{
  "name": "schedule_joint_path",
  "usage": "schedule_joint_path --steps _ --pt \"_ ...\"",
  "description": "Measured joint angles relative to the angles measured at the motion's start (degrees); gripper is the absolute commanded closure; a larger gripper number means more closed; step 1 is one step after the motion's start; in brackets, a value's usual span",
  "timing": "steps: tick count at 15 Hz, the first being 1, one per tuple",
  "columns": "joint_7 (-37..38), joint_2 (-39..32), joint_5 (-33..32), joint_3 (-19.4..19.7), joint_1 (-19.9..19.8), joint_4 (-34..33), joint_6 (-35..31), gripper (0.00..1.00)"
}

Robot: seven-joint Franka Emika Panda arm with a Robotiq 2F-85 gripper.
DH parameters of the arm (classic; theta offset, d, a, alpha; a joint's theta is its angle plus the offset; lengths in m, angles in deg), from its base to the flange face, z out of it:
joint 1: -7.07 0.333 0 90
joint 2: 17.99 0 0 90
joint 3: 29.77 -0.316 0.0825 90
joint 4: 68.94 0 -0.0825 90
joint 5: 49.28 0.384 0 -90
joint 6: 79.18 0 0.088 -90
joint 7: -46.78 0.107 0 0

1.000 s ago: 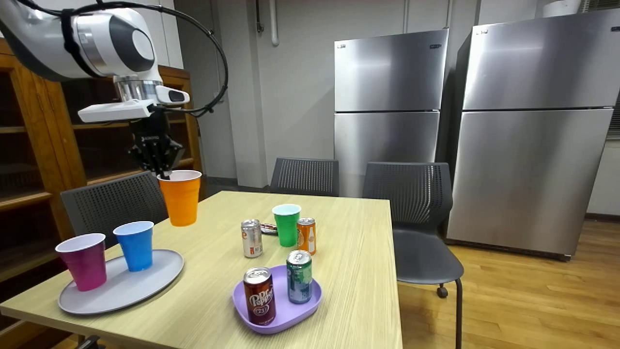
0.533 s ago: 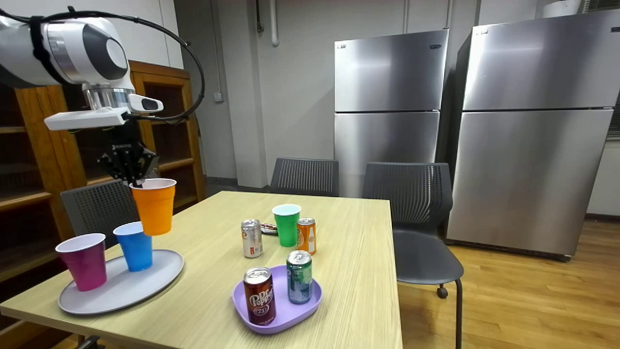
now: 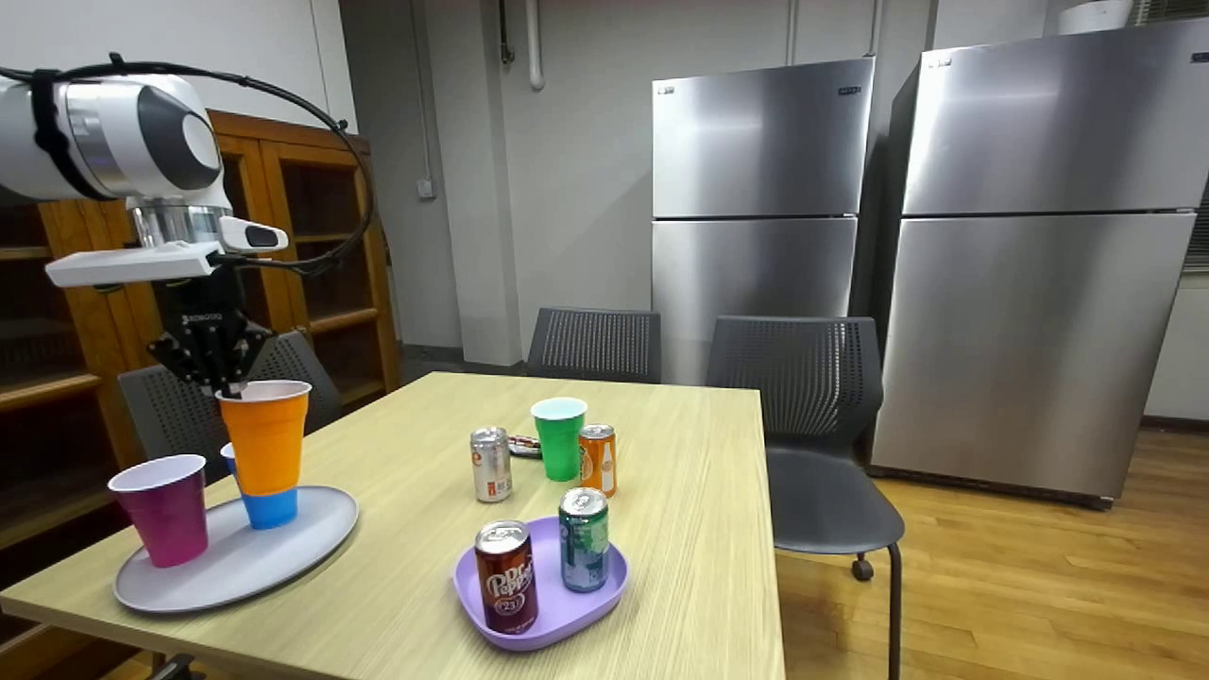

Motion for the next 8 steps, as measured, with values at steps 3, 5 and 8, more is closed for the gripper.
schedule_joint_path --steps 3,5,8 --pt "0.9 -1.6 -0.1 -0.1 1.0 0.0 -1.5 0.99" --pt "1.9 -2.9 -0.2 -0.1 1.7 0.0 -3.3 0.99" --pt "3.7 -4.6 -0.8 -0.1 2.7 0.0 -6.2 0.99"
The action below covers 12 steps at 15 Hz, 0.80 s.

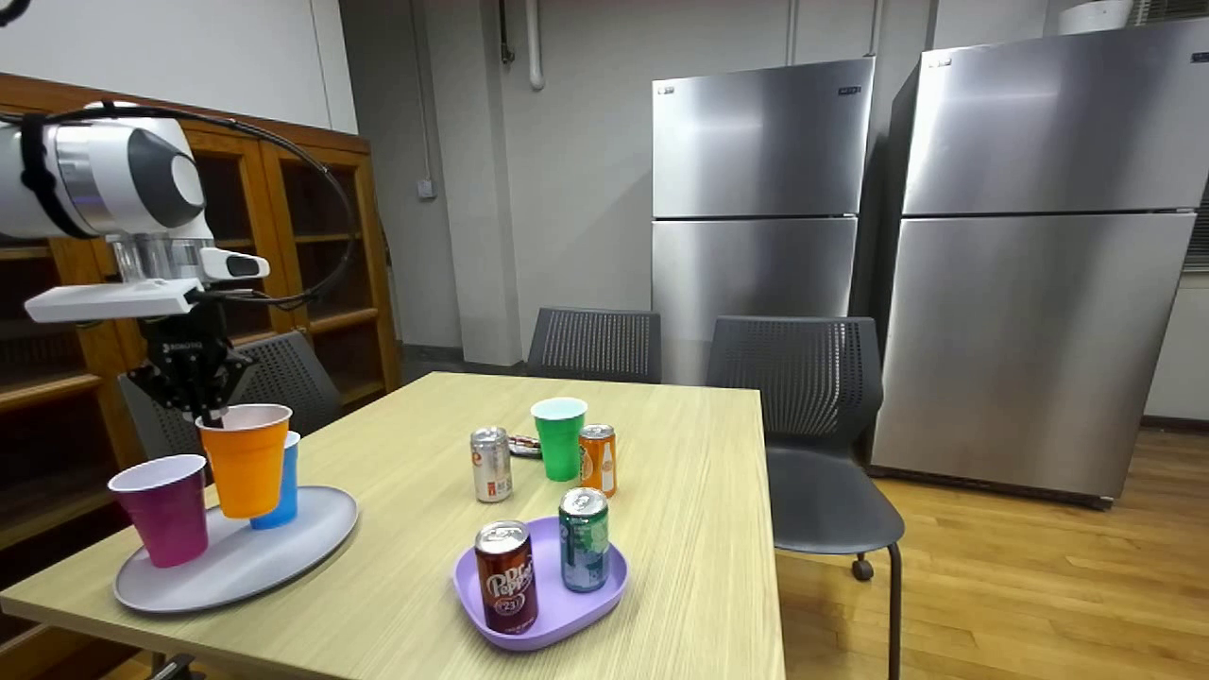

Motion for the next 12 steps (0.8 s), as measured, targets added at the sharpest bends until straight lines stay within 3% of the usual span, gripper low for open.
schedule_joint_path --steps 12 --pt "6.7 -3.8 -5.5 1.0 3.3 0.1 -5.0 0.99"
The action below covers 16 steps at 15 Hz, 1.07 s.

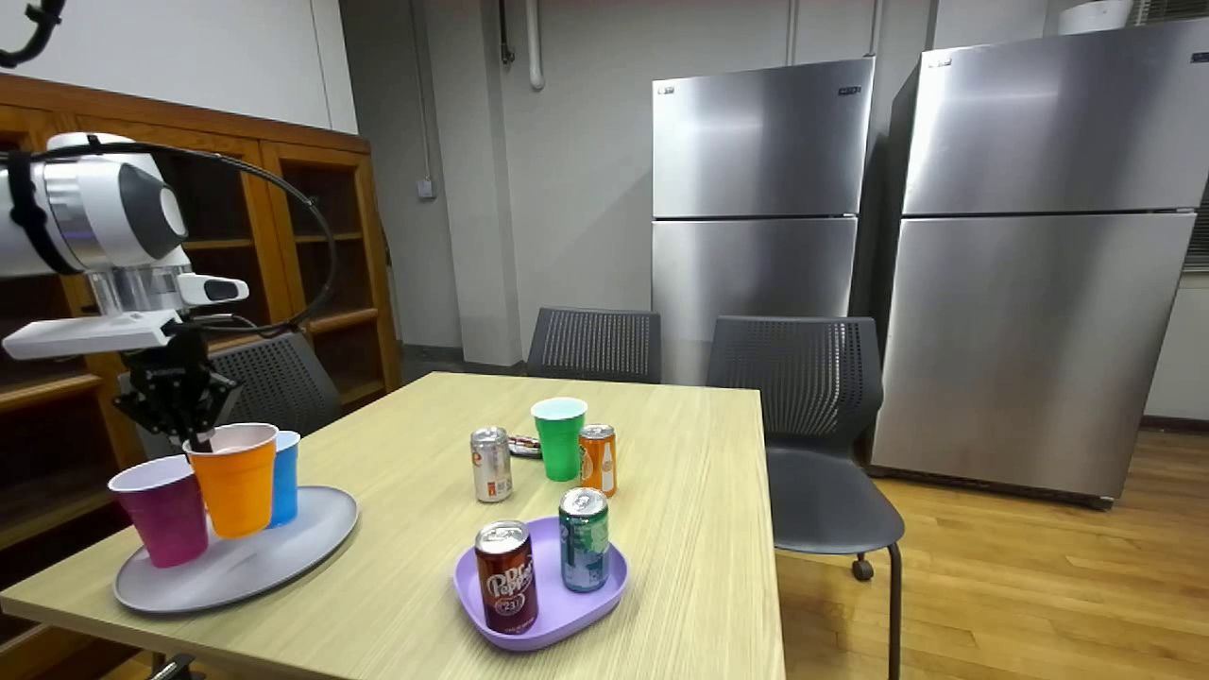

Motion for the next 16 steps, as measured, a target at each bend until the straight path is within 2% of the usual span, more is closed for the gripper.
schedule_joint_path --steps 16 --pt "3.5 -0.8 -5.8 1.6 3.5 3.5 -3.4 0.99"
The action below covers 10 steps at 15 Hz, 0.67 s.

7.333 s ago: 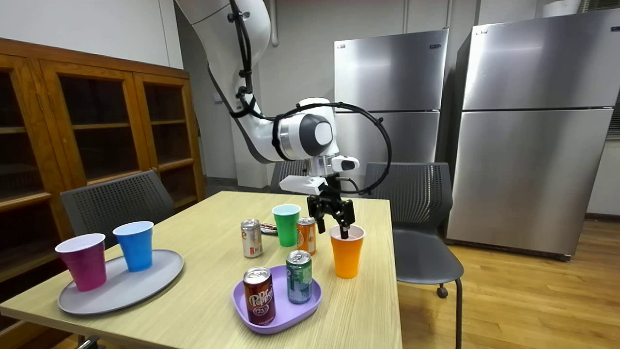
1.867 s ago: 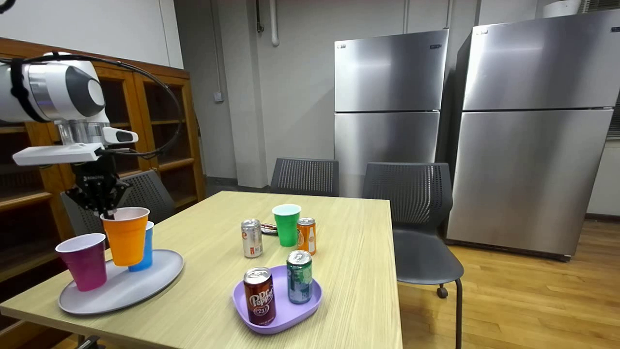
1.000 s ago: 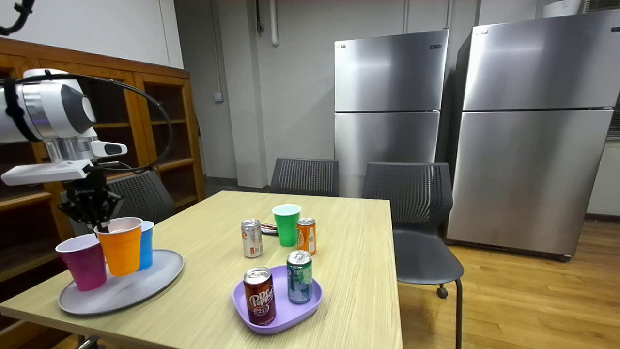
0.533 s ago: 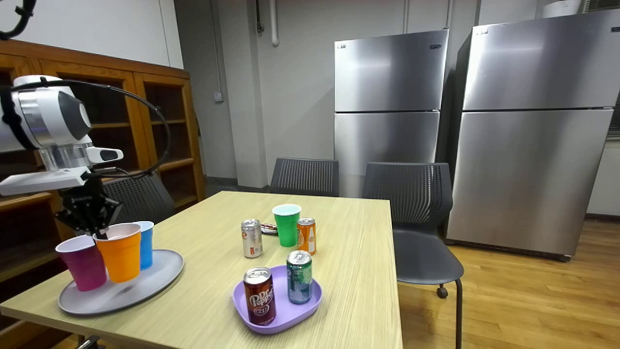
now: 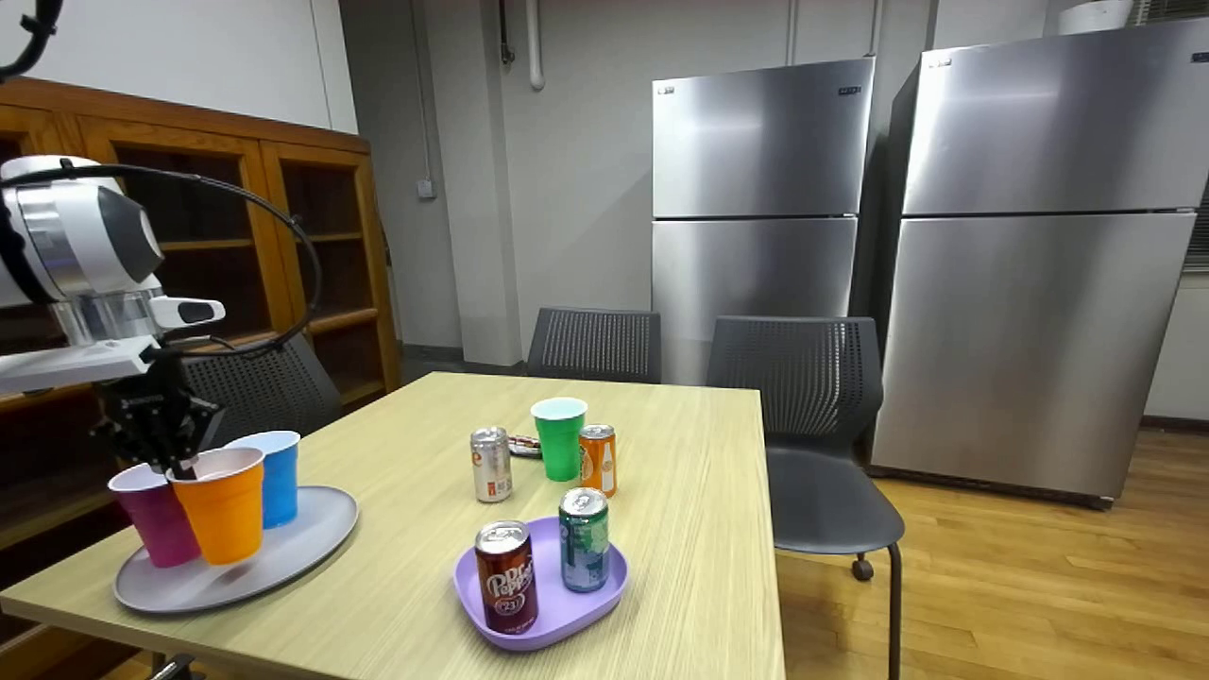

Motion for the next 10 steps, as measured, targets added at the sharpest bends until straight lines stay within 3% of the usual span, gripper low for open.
schedule_joint_path --steps 10 --pt "4.3 -0.7 -0.9 0.7 2.3 0.8 -0.5 0.99"
